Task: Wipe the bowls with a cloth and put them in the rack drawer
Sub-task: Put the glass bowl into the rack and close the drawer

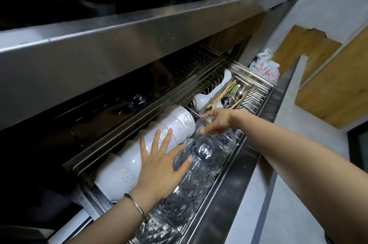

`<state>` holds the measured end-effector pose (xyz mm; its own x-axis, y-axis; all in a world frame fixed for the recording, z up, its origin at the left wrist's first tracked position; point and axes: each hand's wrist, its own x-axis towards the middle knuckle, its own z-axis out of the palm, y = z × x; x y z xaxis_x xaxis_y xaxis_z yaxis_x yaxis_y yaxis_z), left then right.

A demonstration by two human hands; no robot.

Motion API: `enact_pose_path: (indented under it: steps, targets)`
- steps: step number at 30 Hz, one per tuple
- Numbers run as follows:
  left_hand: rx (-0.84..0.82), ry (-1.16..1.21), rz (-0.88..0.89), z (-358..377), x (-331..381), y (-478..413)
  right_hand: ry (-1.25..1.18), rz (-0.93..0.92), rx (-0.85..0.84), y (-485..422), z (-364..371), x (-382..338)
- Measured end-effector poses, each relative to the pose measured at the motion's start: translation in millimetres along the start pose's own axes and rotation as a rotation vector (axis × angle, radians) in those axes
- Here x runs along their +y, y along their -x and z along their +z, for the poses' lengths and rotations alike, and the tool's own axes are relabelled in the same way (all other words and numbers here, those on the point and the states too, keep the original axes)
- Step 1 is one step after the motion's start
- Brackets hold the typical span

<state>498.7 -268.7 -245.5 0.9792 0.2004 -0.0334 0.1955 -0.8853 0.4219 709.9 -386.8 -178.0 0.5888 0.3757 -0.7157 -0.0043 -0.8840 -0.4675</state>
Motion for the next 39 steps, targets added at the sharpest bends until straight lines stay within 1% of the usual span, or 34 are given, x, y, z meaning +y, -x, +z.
enact_pose_path:
  steps: [7, 10, 15, 24, 28, 30, 31, 34, 36, 39]
  targets:
    - [0.007, 0.000, 0.000, 0, 0, 0, 0.004, -0.015, -0.067, 2, 5, 0]
    - [0.006, -0.008, -0.002, 0, 0, 0, 0.010, -0.026, -0.068, 4, 8, -1]
    - [0.008, -0.012, -0.003, 0, 0, 0, 0.097, -0.026, -0.062, 10, 15, -4]
    - [0.009, 0.000, -0.006, -1, -1, 1, 0.056, 0.023, -0.086, 10, 13, -4]
    - [-0.007, -0.014, -0.005, -1, 0, 1, 0.112, -0.002, -0.104, 14, 8, -4]
    - [-0.016, -0.020, -0.005, -2, 0, 1, 0.124, -0.059, -0.034, 18, 3, -5]
    - [-0.022, -0.028, -0.003, -3, -1, 1, 0.133, -0.111, 0.048, 20, 1, -6]
    - [-0.069, -0.056, 0.007, -7, -1, 1, 0.097, -0.348, 0.398, 43, -3, -9]
    - [-0.096, -0.049, 0.019, -15, 3, 4, 0.039, -0.502, 0.574, 72, 5, -8]
    - [-0.093, -0.044, 0.037, -36, 15, 15, -0.037, -0.662, 0.689, 123, 35, 2]
